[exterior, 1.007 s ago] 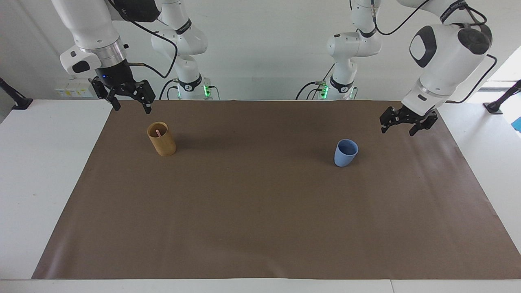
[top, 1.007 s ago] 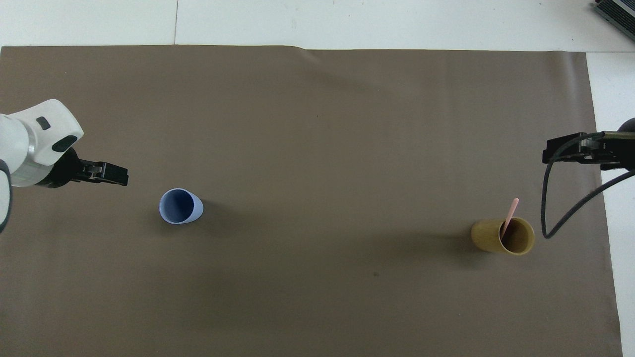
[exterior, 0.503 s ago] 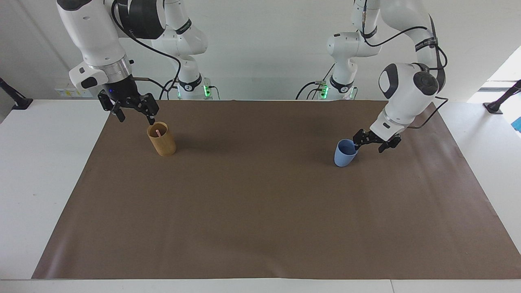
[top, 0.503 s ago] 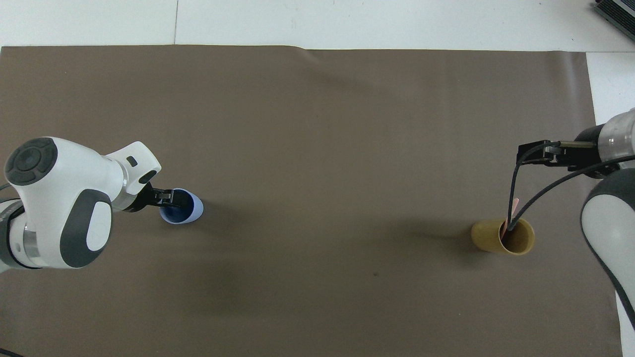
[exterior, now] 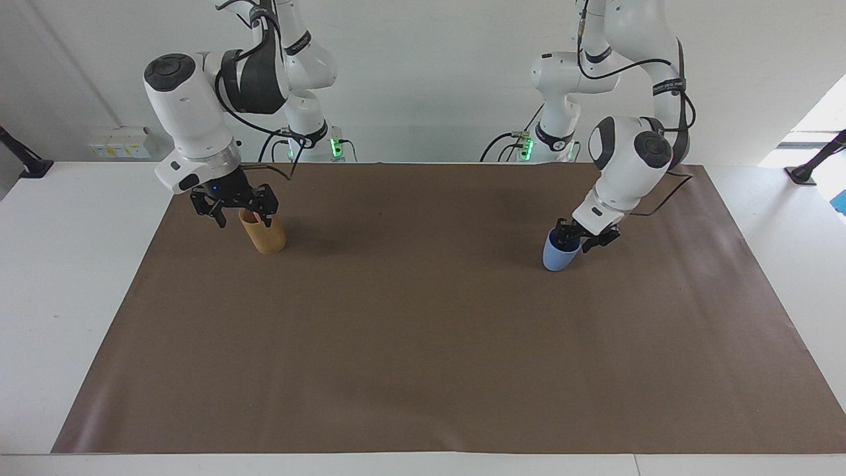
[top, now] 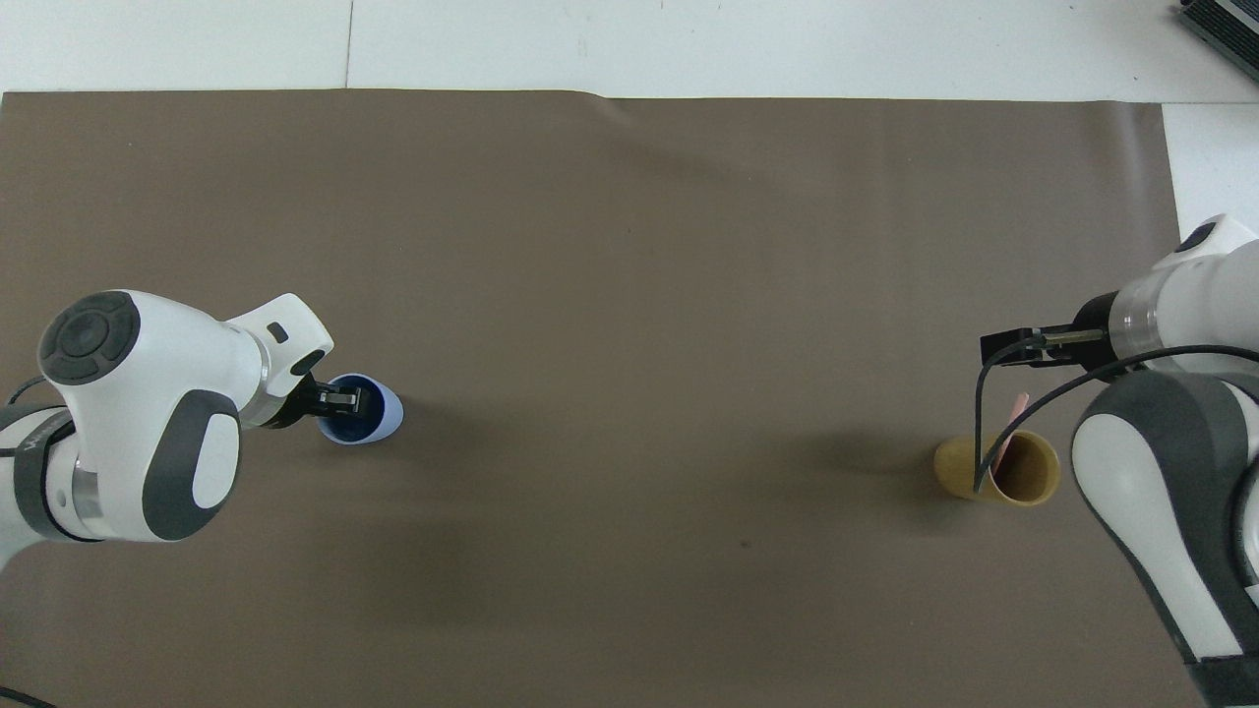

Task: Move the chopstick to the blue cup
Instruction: 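Grasp the blue cup with the left gripper while the right gripper reaches the chopstick, then slide the blue cup toward center while the right gripper grasps the chopstick, then carry the chopstick over the blue cup while the left gripper withdraws, then lower the pink chopstick into the blue cup and open the right gripper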

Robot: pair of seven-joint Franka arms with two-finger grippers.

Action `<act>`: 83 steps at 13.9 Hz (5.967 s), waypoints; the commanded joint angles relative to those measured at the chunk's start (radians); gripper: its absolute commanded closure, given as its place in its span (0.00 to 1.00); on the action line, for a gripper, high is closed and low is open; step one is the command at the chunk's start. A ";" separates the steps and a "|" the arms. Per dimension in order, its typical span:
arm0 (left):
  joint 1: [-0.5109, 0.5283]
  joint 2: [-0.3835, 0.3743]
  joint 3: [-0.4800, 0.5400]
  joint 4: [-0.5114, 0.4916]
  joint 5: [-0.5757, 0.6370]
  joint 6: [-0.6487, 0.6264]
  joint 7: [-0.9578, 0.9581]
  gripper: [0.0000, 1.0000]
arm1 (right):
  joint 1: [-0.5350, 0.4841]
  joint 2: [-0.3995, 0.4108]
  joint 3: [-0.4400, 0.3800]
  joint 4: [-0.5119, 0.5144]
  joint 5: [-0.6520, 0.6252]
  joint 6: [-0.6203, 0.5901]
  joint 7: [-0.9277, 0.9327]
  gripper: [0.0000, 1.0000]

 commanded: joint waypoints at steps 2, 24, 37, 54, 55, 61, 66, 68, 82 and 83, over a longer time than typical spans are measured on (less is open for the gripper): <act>-0.009 0.012 0.008 0.033 -0.010 0.005 0.023 1.00 | -0.003 -0.042 0.000 -0.074 0.017 0.033 -0.076 0.00; -0.540 0.272 -0.002 0.369 0.124 0.001 -0.578 1.00 | -0.003 -0.059 -0.002 -0.058 0.017 0.005 -0.248 1.00; -0.339 0.097 0.010 0.371 0.145 -0.138 -0.527 0.00 | 0.000 -0.055 0.000 0.191 -0.007 -0.168 0.149 1.00; 0.135 -0.055 0.010 0.464 0.137 -0.441 0.210 0.00 | 0.338 -0.001 0.014 0.234 0.068 -0.089 1.354 1.00; 0.132 -0.052 0.008 0.509 0.137 -0.480 0.208 0.00 | 0.365 0.004 0.014 0.234 0.062 -0.067 1.392 1.00; 0.125 -0.058 0.007 0.549 0.134 -0.546 0.189 0.00 | 0.476 0.045 0.014 0.165 -0.051 0.097 1.446 1.00; 0.140 -0.046 0.010 0.685 0.061 -0.702 0.175 0.00 | 0.496 0.030 0.018 0.075 -0.103 0.182 1.429 1.00; 0.140 -0.050 0.015 0.695 0.058 -0.754 0.170 0.00 | 0.517 0.036 0.018 0.068 -0.103 0.197 1.429 1.00; 0.164 -0.112 0.011 0.603 0.070 -0.704 0.138 0.00 | 0.496 0.013 0.012 0.059 -0.101 0.216 1.249 0.00; 0.164 -0.112 0.011 0.603 0.070 -0.701 0.145 0.00 | 0.478 -0.002 0.012 0.058 -0.101 0.179 1.143 0.00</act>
